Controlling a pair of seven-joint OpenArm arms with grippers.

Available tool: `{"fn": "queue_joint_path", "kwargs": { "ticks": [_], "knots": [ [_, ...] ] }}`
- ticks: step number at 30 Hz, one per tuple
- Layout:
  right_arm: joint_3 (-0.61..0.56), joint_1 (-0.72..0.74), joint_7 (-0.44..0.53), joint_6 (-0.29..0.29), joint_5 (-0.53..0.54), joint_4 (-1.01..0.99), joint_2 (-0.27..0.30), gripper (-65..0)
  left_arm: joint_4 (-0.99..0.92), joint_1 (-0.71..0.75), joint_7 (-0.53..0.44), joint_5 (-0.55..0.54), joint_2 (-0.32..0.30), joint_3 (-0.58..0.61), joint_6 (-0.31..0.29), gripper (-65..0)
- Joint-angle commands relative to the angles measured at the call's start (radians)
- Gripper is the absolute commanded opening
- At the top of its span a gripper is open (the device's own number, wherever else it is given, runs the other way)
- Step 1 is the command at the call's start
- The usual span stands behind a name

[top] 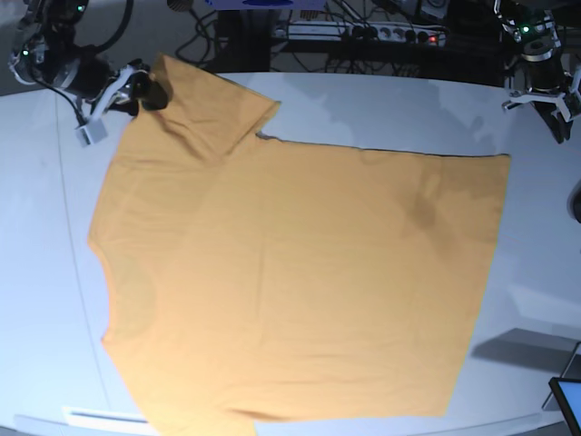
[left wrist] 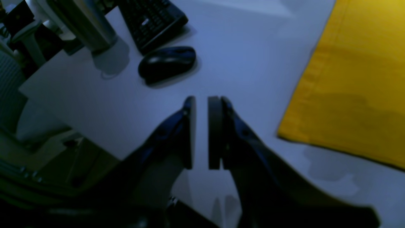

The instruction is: Fold the T-shirt properly

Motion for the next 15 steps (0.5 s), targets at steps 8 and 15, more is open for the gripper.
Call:
{"fn": "queue_joint_path", "kwargs": {
  "ticks": [8, 15],
  "knots": [
    [-0.061, 0.008, -0.018, 0.000, -0.021, 0.006, 0.011, -64.7, 0.012, 0.007, -0.027, -0.002, -0.012, -0.007, 0.011, -57.3],
    [-0.059, 0.008, -0.018, 0.000, -0.021, 0.006, 0.011, -64.4, -0.042, 0.004, -0.025, -0.010, -0.012, -0.007, 0.011, -56.9]
  ]
}}
